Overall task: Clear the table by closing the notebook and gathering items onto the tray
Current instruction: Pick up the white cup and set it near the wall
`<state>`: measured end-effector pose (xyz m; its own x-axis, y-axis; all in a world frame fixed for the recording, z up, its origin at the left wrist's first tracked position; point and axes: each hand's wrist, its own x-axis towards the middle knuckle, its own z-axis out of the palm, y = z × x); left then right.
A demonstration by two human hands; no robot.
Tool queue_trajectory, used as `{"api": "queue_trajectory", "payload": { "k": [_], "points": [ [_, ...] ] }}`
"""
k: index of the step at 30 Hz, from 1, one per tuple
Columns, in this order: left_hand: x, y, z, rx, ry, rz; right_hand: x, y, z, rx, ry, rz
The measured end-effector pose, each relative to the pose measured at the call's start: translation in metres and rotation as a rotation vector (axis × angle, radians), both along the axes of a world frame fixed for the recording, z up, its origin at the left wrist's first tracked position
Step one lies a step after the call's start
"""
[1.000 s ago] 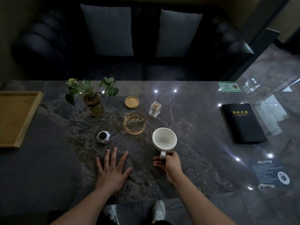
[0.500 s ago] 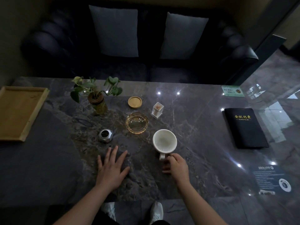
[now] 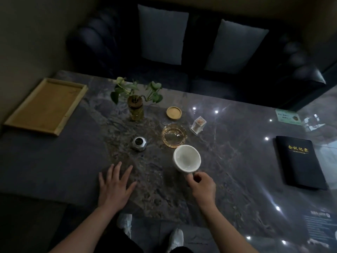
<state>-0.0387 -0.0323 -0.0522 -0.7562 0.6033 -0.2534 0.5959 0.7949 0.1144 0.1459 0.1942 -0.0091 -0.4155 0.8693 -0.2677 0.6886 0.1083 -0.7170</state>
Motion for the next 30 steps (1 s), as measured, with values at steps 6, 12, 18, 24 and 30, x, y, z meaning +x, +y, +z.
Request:
{"api": "queue_trajectory", "payload": {
  "k": [6, 12, 18, 24, 30],
  "points": [
    [-0.005, -0.029, 0.008, 0.084, 0.010, 0.154, -0.038, -0.043, 0.006, 0.013, 0.084, 0.278],
    [-0.025, -0.074, 0.016, 0.109, 0.092, 0.316, -0.117, -0.089, 0.005, -0.040, 0.084, 0.537],
    [-0.048, -0.113, 0.014, 0.015, 0.044, 0.407, -0.190, -0.133, -0.003, -0.073, 0.036, 0.671],
    [-0.051, -0.125, 0.006, 0.039, 0.038, 0.358, -0.224, -0.155, -0.015, -0.032, 0.061, 0.683],
    [-0.049, -0.126, -0.002, 0.075, 0.070, 0.337, -0.232, -0.164, -0.020, 0.027, 0.072, 0.684]
  ]
}}
